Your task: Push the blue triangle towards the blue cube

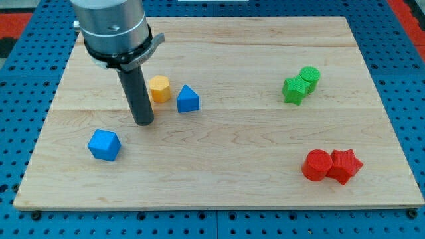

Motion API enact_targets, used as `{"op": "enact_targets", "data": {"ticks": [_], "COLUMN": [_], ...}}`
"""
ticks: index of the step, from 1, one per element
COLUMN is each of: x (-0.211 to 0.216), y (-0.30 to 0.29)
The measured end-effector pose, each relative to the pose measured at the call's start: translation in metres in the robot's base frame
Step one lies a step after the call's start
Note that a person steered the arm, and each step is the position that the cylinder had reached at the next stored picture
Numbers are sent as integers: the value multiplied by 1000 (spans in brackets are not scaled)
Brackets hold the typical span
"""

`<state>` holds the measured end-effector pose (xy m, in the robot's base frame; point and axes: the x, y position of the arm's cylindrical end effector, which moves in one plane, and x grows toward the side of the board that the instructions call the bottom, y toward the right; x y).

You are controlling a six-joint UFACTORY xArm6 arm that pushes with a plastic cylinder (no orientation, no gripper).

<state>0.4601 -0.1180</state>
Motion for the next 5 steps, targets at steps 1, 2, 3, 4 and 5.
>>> {"op": "enact_targets", "data": {"ticks": [1, 2, 3, 4, 5], "x": [-27, -41, -41, -51, -51], "y": [0, 10, 75, 125, 164]}}
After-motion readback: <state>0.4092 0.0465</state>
